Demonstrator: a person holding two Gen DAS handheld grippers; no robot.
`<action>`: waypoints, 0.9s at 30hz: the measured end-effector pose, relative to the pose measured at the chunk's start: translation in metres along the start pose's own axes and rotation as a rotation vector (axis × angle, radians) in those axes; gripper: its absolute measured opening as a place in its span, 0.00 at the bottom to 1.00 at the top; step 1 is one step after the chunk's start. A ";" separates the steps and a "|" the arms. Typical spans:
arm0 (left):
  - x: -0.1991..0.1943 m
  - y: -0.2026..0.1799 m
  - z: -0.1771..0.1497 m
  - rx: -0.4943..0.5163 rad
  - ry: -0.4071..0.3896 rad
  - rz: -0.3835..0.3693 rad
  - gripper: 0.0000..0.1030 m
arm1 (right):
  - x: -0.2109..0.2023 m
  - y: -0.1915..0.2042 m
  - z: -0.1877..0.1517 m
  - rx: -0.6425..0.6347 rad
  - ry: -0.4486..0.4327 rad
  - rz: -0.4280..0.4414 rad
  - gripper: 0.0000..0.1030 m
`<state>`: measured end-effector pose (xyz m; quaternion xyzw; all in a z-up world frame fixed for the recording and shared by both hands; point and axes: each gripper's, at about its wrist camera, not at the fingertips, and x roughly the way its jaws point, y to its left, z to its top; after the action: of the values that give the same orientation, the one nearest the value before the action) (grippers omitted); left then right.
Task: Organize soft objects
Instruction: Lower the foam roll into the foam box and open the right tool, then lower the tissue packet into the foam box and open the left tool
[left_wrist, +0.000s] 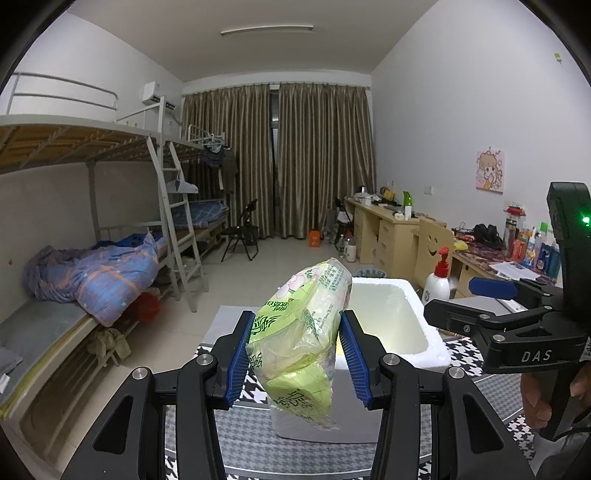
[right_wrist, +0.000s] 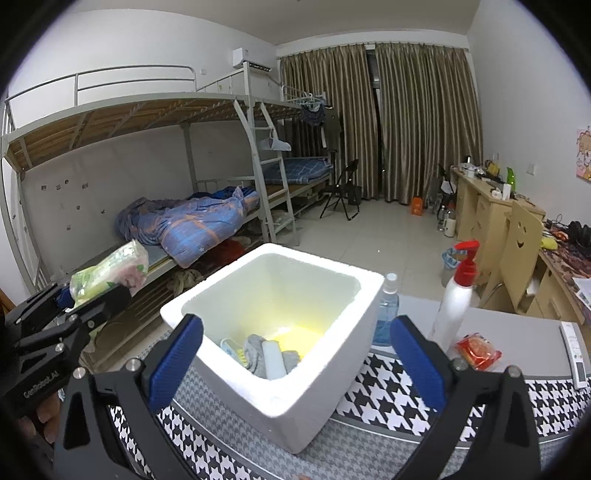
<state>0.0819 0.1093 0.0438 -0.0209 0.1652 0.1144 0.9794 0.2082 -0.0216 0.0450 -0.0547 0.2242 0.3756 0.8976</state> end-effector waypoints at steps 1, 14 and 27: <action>0.001 -0.001 0.000 0.002 0.000 -0.002 0.47 | -0.002 -0.002 0.000 0.004 -0.003 -0.001 0.99; 0.016 -0.021 0.007 0.006 0.023 -0.073 0.47 | -0.018 -0.024 -0.008 0.031 -0.012 -0.033 0.99; 0.033 -0.045 0.012 0.033 0.044 -0.114 0.47 | -0.028 -0.056 -0.019 0.072 -0.016 -0.073 0.99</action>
<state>0.1263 0.0735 0.0442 -0.0167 0.1869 0.0550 0.9807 0.2230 -0.0848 0.0371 -0.0274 0.2282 0.3348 0.9138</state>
